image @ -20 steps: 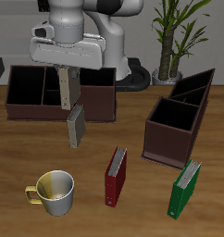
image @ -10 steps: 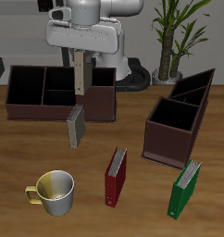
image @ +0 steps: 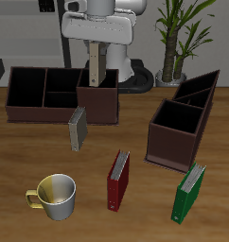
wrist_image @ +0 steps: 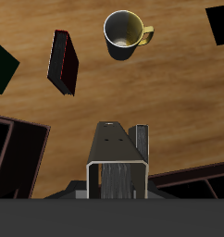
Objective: Place the right yellow book into the left desk caddy's left compartment
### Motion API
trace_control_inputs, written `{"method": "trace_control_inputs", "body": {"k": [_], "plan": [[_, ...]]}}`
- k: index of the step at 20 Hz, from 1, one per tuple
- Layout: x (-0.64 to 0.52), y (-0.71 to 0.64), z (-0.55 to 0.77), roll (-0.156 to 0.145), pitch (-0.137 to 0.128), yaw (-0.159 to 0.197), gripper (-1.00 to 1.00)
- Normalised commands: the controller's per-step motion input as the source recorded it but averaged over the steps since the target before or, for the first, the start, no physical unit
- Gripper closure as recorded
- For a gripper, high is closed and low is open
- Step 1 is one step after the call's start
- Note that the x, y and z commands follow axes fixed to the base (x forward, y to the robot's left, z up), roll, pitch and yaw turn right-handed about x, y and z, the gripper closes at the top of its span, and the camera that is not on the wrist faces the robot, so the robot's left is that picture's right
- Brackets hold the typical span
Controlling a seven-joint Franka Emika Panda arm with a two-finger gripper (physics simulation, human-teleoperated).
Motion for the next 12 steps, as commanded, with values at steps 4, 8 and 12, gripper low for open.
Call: {"method": "trace_control_inputs", "body": {"k": [4,8,12], "plan": [[-0.31,0.23,-0.03,0.017,0.008,-0.048,1.0],[-0.32,0.18,0.0,-0.003,-0.019,-0.038,1.0],[-0.35,0.27,-0.01,0.003,-0.016,-0.026,1.0]]}}
